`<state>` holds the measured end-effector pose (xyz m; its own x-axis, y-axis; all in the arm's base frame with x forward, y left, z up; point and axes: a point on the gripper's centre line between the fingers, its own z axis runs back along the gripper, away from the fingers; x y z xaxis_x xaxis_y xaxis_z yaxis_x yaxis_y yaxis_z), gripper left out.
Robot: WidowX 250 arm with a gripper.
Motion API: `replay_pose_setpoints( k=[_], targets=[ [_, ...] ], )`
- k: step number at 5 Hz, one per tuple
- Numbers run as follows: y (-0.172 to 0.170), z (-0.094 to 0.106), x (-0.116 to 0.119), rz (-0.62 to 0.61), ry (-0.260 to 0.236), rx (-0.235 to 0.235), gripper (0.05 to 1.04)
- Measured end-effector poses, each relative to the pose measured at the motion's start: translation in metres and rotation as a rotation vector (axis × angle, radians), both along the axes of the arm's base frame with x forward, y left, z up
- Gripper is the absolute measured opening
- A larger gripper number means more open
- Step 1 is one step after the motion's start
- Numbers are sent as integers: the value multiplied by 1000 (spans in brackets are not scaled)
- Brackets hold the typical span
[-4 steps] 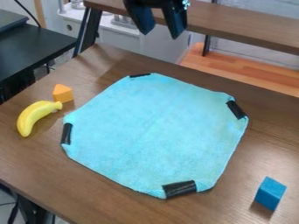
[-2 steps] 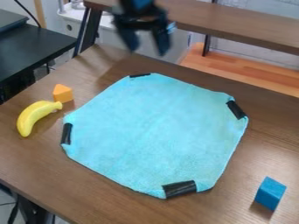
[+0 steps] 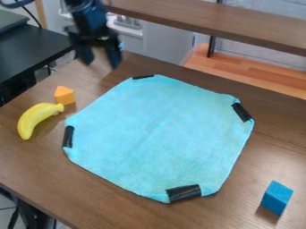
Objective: Put the orange object on bottom left edge of the cloth
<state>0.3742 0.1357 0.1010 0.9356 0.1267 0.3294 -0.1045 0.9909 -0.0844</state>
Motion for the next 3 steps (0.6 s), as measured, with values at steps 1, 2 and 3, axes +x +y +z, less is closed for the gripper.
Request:
replay_pose_setpoints(
  k=[1, 2, 3],
  targets=[
    [35, -5, -3, -2, -25, 50, 999],
    [60, -14, -4, 9, -32, 44, 999],
    [72, -39, -2, -9, 10, 47, 999]
  ],
)
